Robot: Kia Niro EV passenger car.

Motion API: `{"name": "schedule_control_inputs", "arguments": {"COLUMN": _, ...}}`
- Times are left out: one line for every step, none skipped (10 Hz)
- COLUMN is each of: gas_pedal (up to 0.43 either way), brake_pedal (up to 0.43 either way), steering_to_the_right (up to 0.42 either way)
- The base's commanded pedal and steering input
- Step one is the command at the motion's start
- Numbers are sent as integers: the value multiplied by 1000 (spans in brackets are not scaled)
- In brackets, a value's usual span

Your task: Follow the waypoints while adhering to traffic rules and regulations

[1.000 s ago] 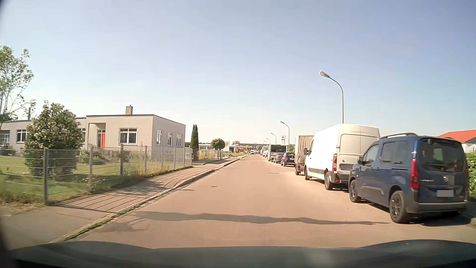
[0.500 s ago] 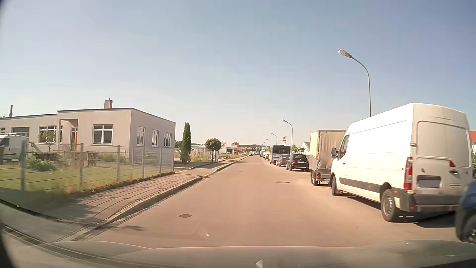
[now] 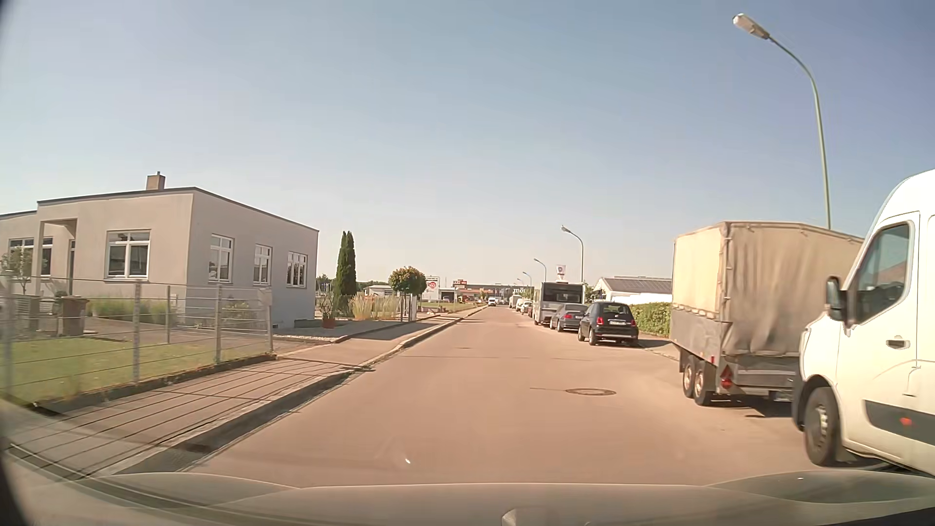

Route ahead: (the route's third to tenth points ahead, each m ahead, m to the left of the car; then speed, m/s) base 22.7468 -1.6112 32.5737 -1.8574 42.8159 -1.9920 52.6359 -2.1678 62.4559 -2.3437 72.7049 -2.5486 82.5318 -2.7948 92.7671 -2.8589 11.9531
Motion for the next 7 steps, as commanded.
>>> {"name": "schedule_control_inputs", "arguments": {"gas_pedal": 197, "brake_pedal": 0, "steering_to_the_right": 1}}
{"name": "schedule_control_inputs", "arguments": {"gas_pedal": 197, "brake_pedal": 0, "steering_to_the_right": 1}}
{"name": "schedule_control_inputs", "arguments": {"gas_pedal": 197, "brake_pedal": 0, "steering_to_the_right": 1}}
{"name": "schedule_control_inputs", "arguments": {"gas_pedal": 197, "brake_pedal": 0, "steering_to_the_right": 1}}
{"name": "schedule_control_inputs", "arguments": {"gas_pedal": 197, "brake_pedal": 0, "steering_to_the_right": 1}}
{"name": "schedule_control_inputs", "arguments": {"gas_pedal": 177, "brake_pedal": 0, "steering_to_the_right": 1}}
{"name": "schedule_control_inputs", "arguments": {"gas_pedal": 150, "brake_pedal": 0, "steering_to_the_right": 1}}
